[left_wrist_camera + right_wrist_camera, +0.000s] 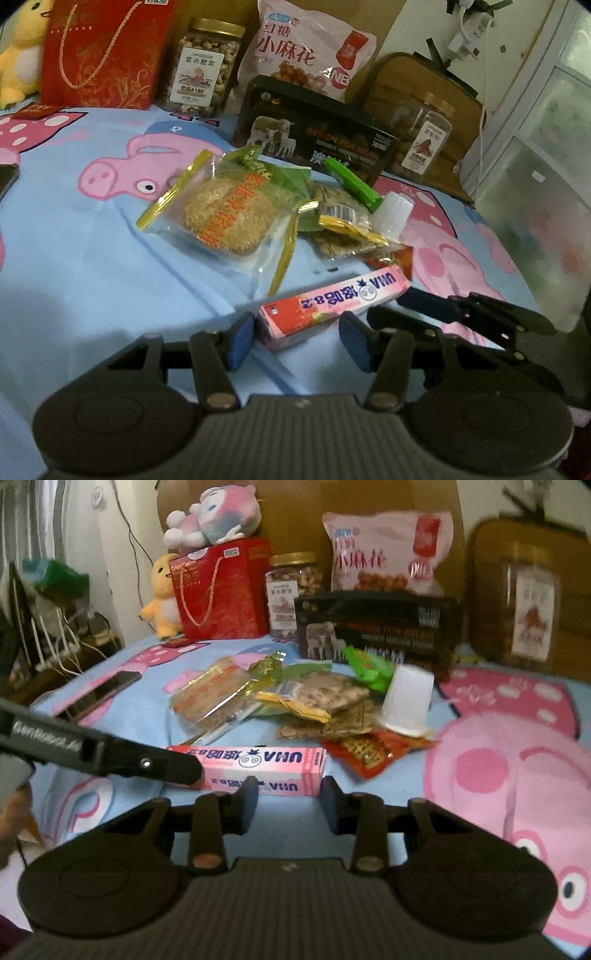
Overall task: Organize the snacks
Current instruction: 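Grasp the pink UHA candy box with the left gripper, then carry the pink candy box into the silver tin and open the left gripper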
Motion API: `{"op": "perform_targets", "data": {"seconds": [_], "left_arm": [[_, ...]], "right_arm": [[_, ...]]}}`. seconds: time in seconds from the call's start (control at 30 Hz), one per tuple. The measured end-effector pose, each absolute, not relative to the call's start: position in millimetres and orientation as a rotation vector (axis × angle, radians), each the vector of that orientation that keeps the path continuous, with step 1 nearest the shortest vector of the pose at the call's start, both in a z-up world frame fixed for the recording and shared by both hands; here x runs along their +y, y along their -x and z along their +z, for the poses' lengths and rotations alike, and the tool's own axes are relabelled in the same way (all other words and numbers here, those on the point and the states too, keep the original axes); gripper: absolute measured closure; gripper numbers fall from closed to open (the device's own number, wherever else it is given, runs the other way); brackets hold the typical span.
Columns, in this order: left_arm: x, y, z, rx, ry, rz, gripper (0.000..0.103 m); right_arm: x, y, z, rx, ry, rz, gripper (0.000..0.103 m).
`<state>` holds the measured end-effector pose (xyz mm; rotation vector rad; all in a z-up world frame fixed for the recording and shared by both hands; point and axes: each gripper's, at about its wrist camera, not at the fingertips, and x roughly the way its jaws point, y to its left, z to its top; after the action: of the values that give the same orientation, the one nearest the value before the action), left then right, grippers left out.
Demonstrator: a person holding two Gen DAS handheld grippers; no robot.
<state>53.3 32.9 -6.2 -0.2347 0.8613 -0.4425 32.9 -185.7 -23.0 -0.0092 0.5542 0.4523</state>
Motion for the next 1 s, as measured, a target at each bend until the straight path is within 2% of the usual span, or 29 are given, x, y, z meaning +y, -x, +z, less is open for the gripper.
{"op": "perform_targets", "data": {"seconds": [0.2, 0.37, 0.43, 0.67, 0.83, 0.9, 1.0], "left_arm": [[37, -53, 40, 0.773, 0.225, -0.473, 0.053], [15, -122, 98, 0.565, 0.184, -0.488, 0.053], [2, -165, 108, 0.56, 0.193, -0.495, 0.053], [-36, -292, 75, 0.706, 0.21, -0.465, 0.052], [-38, -318, 43, 0.754, 0.218, -0.454, 0.051], [-37, -320, 41, 0.725, 0.216, -0.446, 0.047], [-34, -320, 39, 0.71, 0.204, -0.422, 0.046]], "right_arm": [[-185, -11, 8, 0.47, 0.044, 0.442, 0.063], [-192, -57, 51, 0.328, 0.067, 0.408, 0.063], [-197, -85, 60, 0.287, 0.075, 0.386, 0.063], [-210, -206, 54, 0.405, 0.053, 0.298, 0.063], [-219, -251, 21, 0.533, -0.02, 0.301, 0.059], [-220, -251, 16, 0.526, -0.038, 0.299, 0.054], [-217, -256, 13, 0.477, 0.034, 0.284, 0.054]]}}
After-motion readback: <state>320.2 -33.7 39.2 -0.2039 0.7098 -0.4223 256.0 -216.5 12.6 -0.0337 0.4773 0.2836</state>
